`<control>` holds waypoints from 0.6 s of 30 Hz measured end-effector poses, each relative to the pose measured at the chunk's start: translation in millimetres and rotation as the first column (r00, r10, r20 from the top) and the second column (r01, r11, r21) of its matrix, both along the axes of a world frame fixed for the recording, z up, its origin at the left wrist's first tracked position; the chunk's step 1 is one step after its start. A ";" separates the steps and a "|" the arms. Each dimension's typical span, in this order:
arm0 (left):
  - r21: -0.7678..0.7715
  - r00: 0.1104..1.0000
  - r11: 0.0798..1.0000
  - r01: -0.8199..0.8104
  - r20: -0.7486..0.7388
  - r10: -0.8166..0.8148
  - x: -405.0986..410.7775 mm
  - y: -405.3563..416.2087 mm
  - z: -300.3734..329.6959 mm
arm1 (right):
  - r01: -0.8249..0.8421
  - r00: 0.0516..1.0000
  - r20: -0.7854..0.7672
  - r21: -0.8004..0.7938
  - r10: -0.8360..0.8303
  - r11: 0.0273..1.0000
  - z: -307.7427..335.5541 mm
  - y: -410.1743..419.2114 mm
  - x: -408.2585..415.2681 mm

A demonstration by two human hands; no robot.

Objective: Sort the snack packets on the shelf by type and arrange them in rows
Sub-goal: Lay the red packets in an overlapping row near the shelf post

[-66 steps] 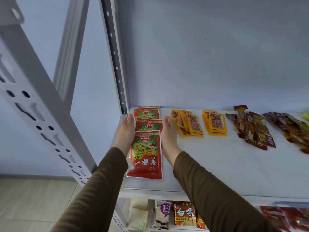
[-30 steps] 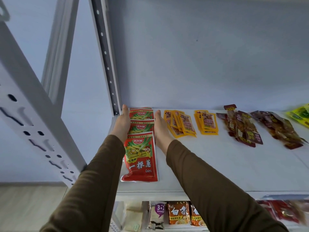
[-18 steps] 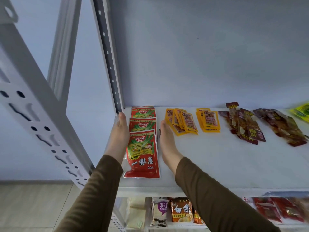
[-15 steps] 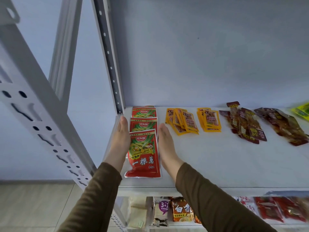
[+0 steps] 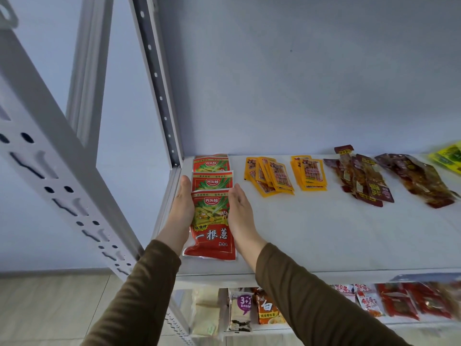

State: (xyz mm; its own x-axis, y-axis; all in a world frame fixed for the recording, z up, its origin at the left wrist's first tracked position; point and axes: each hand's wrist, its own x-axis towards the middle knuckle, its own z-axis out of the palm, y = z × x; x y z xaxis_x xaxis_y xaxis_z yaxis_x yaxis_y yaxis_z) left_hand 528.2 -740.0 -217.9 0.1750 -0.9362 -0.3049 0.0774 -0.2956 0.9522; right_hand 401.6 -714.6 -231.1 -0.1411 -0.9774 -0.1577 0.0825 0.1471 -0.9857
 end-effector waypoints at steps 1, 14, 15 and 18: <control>-0.006 1.000 1.000 -0.004 -0.003 0.004 0.7 -0.2 0.2 | 0.003 1.000 0.003 0.008 -0.003 1.000 0.3 0.4 0.0; 0.015 1.000 1.000 -0.002 -0.002 0.002 0.2 -0.9 -1.8 | 0.002 0.999 0.048 -0.003 -0.002 1.000 -4.9 -1.5 -0.9; 0.014 1.000 1.000 -0.003 0.004 0.003 0.5 -0.5 -1.0 | 0.010 0.999 0.052 -0.001 -0.010 1.000 -5.2 -1.7 -0.8; 0.002 0.999 1.000 -0.014 0.032 0.014 1.2 1.5 3.3 | 0.017 0.997 0.074 0.020 -0.019 1.000 -5.3 -2.1 -1.1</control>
